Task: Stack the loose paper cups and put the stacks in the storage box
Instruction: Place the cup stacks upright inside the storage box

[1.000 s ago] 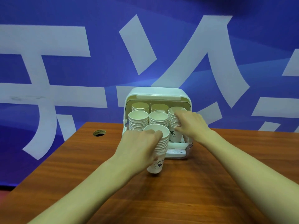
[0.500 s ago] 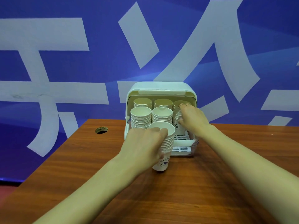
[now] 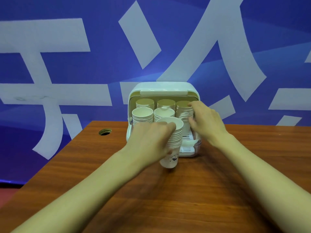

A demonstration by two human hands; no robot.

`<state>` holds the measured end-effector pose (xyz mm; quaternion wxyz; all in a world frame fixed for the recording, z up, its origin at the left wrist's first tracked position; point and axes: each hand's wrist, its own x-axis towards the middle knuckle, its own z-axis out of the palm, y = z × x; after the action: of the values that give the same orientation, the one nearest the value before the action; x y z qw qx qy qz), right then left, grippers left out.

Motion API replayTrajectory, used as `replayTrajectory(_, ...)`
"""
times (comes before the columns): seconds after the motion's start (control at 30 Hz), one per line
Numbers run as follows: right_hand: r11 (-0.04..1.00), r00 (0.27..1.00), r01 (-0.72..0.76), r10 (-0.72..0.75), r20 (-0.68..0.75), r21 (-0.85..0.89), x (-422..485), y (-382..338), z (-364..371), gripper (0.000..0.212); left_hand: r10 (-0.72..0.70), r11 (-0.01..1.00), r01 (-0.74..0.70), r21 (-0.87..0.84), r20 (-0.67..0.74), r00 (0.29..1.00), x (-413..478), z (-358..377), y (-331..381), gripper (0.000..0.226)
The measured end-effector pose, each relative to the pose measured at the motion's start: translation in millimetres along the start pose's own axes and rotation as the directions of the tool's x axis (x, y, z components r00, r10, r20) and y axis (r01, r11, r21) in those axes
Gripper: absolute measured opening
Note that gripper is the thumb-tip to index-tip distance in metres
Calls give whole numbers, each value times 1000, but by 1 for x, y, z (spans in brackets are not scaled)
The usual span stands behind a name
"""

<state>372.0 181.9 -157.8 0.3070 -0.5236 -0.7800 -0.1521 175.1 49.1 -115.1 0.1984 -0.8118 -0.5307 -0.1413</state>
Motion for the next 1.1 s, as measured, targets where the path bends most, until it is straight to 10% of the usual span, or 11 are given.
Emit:
replayTrajectory(0.4, 967, 986, -152, 163, -39, 203, -10, 21, -29, 9, -77, 976, 60, -210, -77, 994, 57, -21, 20, 44)
replayTrajectory(1.1, 955, 964, -252, 235, 124, 153, -8, 45, -33, 11, -96, 994, 96, -47, 17, 995, 98, 53, 37, 25)
